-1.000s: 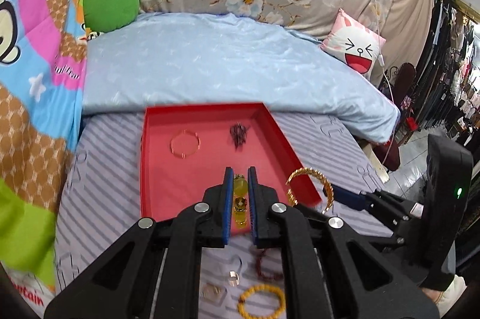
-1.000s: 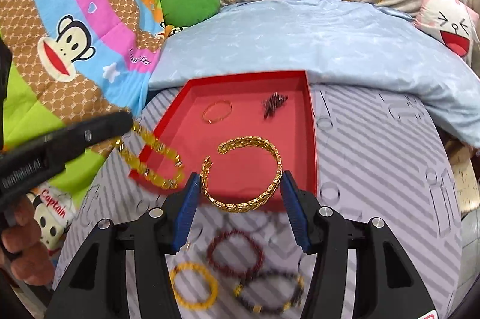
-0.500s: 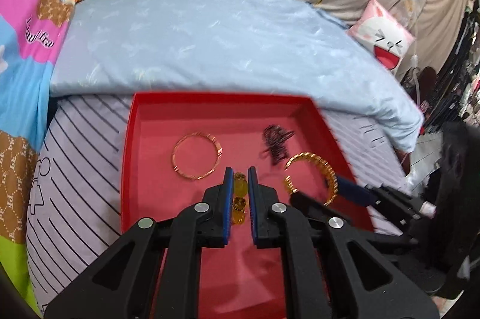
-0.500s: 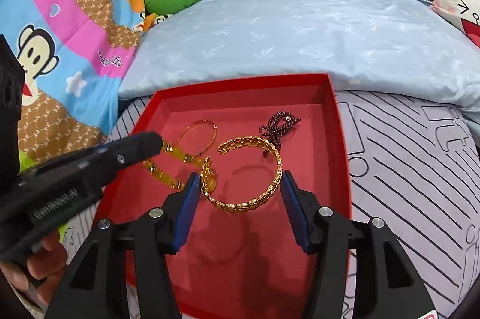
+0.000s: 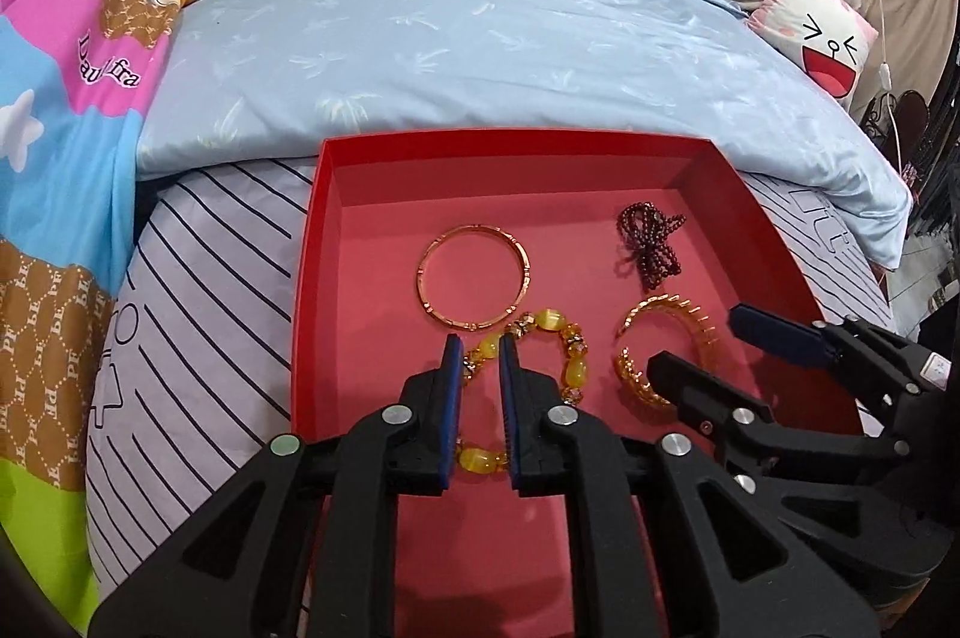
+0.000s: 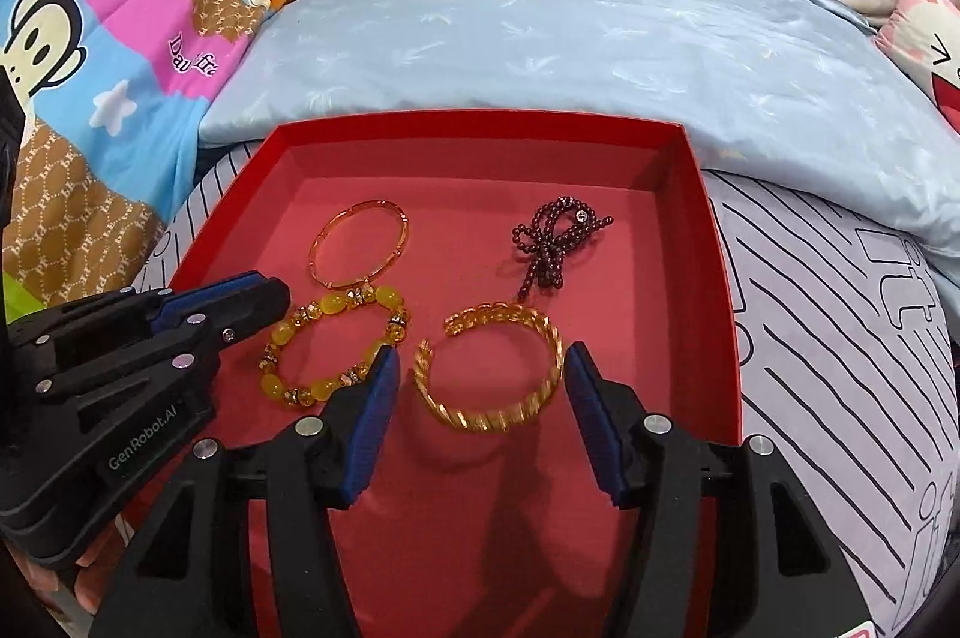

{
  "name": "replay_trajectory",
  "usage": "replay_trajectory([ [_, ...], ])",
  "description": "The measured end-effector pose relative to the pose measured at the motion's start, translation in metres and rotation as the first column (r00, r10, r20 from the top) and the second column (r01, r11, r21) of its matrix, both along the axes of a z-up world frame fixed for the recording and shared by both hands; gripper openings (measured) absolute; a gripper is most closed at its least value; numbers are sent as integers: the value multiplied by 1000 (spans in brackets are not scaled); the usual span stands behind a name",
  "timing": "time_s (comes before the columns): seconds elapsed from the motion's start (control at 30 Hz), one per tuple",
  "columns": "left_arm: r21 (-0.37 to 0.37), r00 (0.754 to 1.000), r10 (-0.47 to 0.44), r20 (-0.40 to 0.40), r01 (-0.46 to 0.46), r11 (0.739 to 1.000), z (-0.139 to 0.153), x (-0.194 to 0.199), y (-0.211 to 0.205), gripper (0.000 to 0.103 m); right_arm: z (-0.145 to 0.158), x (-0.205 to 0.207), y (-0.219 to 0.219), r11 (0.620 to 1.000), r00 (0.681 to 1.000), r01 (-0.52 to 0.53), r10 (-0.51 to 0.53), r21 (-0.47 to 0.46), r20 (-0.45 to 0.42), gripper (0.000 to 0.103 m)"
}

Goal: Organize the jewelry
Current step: 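Carry both bracelets into the red tray and open both tools, then move both tools back from the tray to the remaining bracelets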

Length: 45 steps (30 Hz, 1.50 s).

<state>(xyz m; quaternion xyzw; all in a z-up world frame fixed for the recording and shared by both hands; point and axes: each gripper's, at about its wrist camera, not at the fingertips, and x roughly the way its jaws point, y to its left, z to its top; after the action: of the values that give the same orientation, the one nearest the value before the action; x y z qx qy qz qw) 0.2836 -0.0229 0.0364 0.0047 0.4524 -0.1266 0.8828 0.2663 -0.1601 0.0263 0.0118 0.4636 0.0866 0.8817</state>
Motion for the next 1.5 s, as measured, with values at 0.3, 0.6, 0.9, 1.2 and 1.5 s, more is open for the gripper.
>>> replay_trajectory([
  [0.3, 4, 999, 14, 40, -14, 1000, 11, -12, 3, 29, 10, -23, -13, 999, 999, 27, -28, 36, 18, 64],
  [0.6, -10, 996, 17, 83, -16, 1000, 35, -52, 7, 34, 38, -69, -27, 996, 996, 51, -56, 66, 63, 64],
  [0.9, -10, 993, 26, 115, -25, 1000, 52, -105, 17, 36, 52, -125, -30, 996, 994, 55, -61, 70, 91, 64],
  [1.2, 9, 994, 37, 101, -38, 999, 41, -156, 22, 40, 40, -178, -40, 996, 995, 71, -75, 57, 65, 64],
  [1.5, 22, 999, 10, 50, -11, 1000, 12, -201, 12, 40, 17, -214, -51, 995, 995, 93, -94, 17, 29, 64],
])
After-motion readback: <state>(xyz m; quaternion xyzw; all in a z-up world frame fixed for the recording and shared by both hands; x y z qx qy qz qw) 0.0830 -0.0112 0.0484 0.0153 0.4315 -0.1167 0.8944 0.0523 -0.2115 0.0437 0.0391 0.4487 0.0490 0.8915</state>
